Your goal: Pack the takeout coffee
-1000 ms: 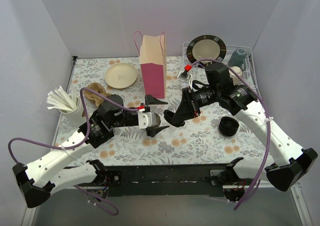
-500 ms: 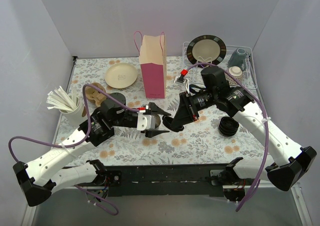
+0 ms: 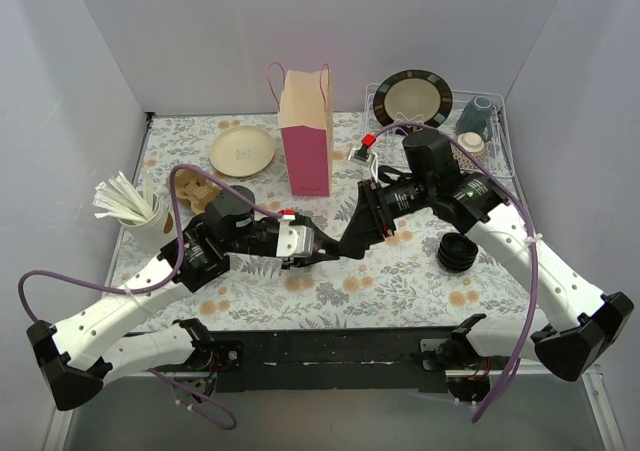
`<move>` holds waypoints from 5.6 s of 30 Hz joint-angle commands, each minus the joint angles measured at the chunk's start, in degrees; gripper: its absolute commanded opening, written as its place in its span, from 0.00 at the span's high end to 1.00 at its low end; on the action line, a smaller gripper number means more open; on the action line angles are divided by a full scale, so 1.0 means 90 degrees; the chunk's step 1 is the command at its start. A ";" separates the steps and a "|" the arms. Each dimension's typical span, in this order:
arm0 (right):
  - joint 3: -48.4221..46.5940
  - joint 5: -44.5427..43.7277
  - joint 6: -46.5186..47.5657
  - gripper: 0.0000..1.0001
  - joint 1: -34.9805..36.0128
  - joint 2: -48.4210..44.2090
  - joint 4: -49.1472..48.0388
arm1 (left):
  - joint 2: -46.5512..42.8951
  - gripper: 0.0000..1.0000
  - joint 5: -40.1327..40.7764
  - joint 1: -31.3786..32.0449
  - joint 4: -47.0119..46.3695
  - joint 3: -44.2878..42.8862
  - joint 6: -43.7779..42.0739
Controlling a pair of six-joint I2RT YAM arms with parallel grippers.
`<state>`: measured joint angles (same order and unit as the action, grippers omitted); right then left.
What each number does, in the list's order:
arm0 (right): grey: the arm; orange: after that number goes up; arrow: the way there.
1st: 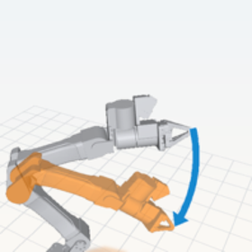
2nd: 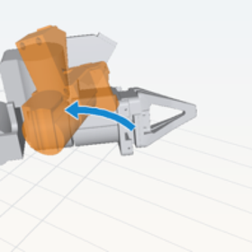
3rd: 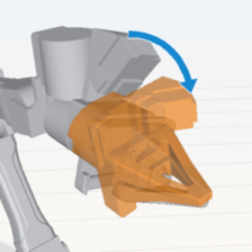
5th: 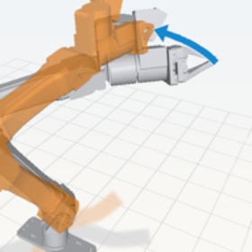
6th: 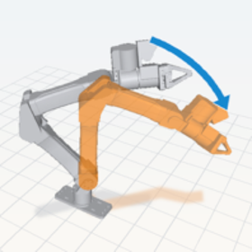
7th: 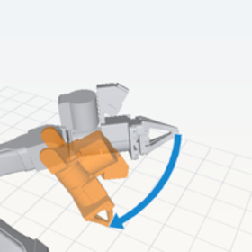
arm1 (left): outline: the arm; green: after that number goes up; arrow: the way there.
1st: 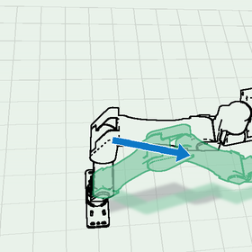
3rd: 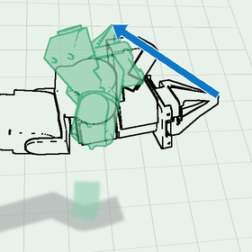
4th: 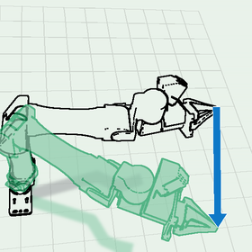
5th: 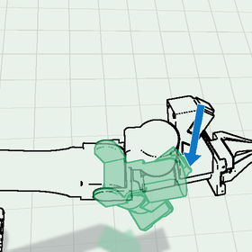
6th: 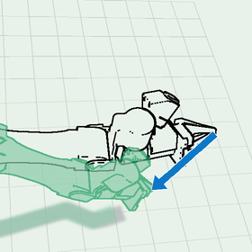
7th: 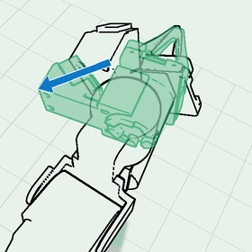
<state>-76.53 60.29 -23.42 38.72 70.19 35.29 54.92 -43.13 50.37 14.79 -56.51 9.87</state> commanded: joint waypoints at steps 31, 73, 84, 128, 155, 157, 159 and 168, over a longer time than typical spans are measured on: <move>0.3297 -0.5537 -0.3520 0.07 0.0044 -0.3024 -0.5482 | -0.0741 0.79 0.6121 -0.0030 -0.3576 0.0704 1.0876; 0.3504 -0.5947 -0.4078 0.80 0.0112 -0.2496 -0.6316 | -0.1062 0.14 0.6306 -0.0050 -0.1889 0.1259 1.0263; 0.2859 -0.4621 -0.3179 0.80 -0.0093 -0.1374 -0.4692 | -0.0613 0.11 0.6443 -0.0089 0.1090 0.0215 0.7761; 0.2322 -0.1435 -0.3062 0.81 -0.0279 0.2581 -0.6069 | -0.0086 0.30 0.3728 -0.2530 0.1824 0.1728 0.7829; 0.2341 -0.1426 -0.3208 0.80 -0.0191 0.2992 -0.6343 | 0.0256 0.32 0.4080 -0.2540 0.1511 0.1992 0.7839; 0.2341 -0.1445 -0.3218 0.80 -0.0191 0.3001 -0.6343 | 0.0246 0.32 0.4099 -0.2540 0.1540 0.2002 0.7839; 0.2332 -0.1445 -0.3208 0.80 -0.0191 0.3011 -0.6323 | 0.0236 0.32 0.4099 -0.2540 0.1541 0.2011 0.7829; 0.2322 -0.1416 -0.3189 0.80 -0.0210 0.3099 -0.6343 | 0.0256 0.32 0.4080 -0.2540 0.1521 0.2090 0.7829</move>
<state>-53.28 46.52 -52.31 36.77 97.47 -18.68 57.49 -7.22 27.86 28.25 -38.72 80.77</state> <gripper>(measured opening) 0.349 0.678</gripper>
